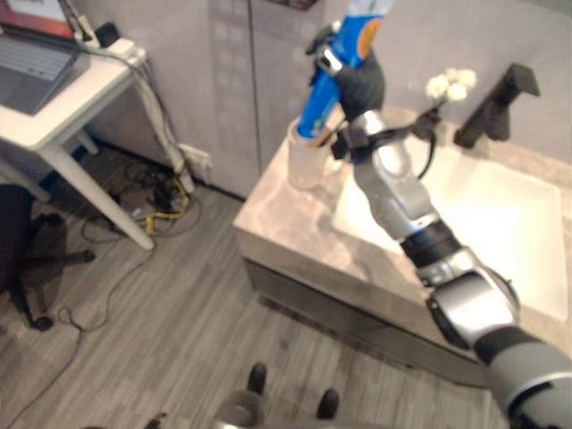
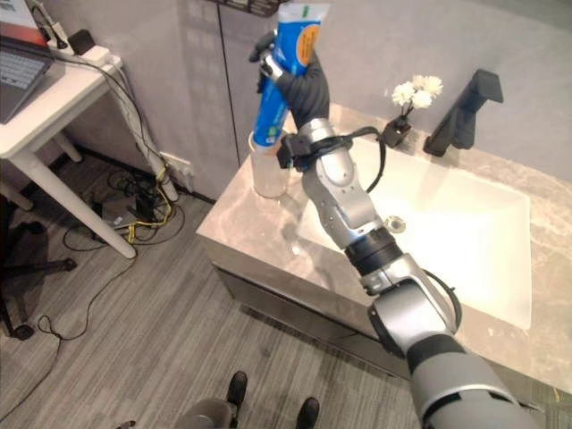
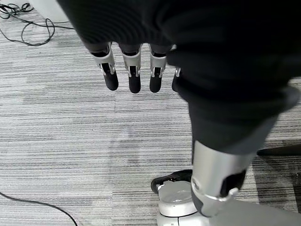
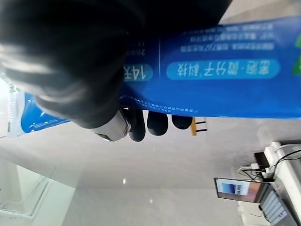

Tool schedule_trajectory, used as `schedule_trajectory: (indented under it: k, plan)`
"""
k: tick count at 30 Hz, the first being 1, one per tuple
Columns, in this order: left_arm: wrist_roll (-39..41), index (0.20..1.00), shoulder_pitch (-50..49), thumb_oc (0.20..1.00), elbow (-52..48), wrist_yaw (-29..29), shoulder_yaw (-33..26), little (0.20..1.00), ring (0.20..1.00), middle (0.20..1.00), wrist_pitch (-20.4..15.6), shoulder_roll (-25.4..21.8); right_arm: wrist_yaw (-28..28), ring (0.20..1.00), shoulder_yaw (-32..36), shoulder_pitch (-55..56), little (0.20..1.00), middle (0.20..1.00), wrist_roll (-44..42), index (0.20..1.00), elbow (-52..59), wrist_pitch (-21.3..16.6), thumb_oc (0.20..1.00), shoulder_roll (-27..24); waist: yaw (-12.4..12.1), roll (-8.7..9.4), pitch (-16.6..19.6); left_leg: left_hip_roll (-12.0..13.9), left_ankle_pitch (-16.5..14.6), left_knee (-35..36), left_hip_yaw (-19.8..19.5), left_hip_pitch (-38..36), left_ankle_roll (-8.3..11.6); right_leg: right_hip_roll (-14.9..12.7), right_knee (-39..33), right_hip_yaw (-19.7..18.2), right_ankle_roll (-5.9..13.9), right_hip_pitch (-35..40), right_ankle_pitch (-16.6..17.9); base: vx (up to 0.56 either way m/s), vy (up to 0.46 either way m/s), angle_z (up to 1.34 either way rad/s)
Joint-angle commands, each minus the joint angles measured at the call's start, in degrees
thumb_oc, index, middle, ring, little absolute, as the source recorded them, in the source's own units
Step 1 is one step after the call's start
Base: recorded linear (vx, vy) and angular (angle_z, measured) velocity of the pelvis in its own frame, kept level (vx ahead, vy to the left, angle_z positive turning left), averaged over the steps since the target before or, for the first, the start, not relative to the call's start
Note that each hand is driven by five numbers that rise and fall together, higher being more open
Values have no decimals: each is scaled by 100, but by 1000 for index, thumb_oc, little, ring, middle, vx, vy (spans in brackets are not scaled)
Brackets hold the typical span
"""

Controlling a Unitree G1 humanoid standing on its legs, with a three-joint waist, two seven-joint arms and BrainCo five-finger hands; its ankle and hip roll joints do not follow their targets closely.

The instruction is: Put brush and paste in cup on sink, flatten towel.

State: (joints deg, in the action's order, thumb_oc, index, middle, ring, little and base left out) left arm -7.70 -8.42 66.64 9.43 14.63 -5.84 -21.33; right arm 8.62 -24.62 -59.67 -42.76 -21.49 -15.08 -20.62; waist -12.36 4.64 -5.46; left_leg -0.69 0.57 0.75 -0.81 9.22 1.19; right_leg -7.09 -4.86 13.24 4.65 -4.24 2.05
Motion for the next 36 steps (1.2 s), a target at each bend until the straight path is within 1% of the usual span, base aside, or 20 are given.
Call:
schedule_trajectory:
  k: [1,9,13,16,21,28,36]
  plan:
    - [-443,1000,270,1000,41,259,363,1000,1000,1000,-156,-340,81,200,42,-879,200,200,99,200,39,-351,200,-258,-144,171,-206,-27,-661,-448,-162,-170,-262,-313,-14,-115,284,226,361,17,9,9]
    - [-436,1000,491,1000,96,406,511,1000,1000,1000,-163,-260,237,200,48,-923,200,200,154,200,-153,-392,200,-255,-136,223,-230,-32,-518,-217,-264,-147,-243,-309,-14,-5,304,177,368,22,2,8]
    - [-435,1000,472,1000,160,473,536,1000,1000,1000,-152,-174,293,200,6,-1052,200,200,184,200,-253,-437,200,-293,-170,280,-285,-27,-621,-384,-235,-139,-233,-301,-14,-38,303,238,329,26,-8,1]
    - [-412,1000,425,1000,210,496,473,1000,1000,1000,-112,-158,279,200,-35,-1102,200,200,227,200,-239,-426,200,-291,-177,302,-254,-10,-639,-374,-208,-199,-233,-291,-14,-65,299,275,324,0,0,0]
    - [-305,1000,446,1000,270,526,353,1000,1000,1000,-85,-152,259,200,-120,-1046,200,200,272,200,-303,-373,200,-244,-140,292,-208,23,-587,-228,-167,-304,-229,-272,-14,-98,286,279,289,9,1,-3]
    - [-266,1000,485,1000,267,547,367,1000,1000,1000,-101,-110,214,200,-227,-988,200,200,324,200,-354,-297,200,-248,-105,277,-232,52,-496,-85,-137,-316,-224,-247,-14,-113,282,180,263,-5,-2,-4]
    - [-241,1000,486,1000,278,571,345,1000,1000,1000,-86,-83,140,200,-335,-931,200,200,331,200,-346,-249,200,-220,-48,292,-240,57,-509,-70,-84,-347,-237,-245,-14,-175,290,183,294,0,0,0]
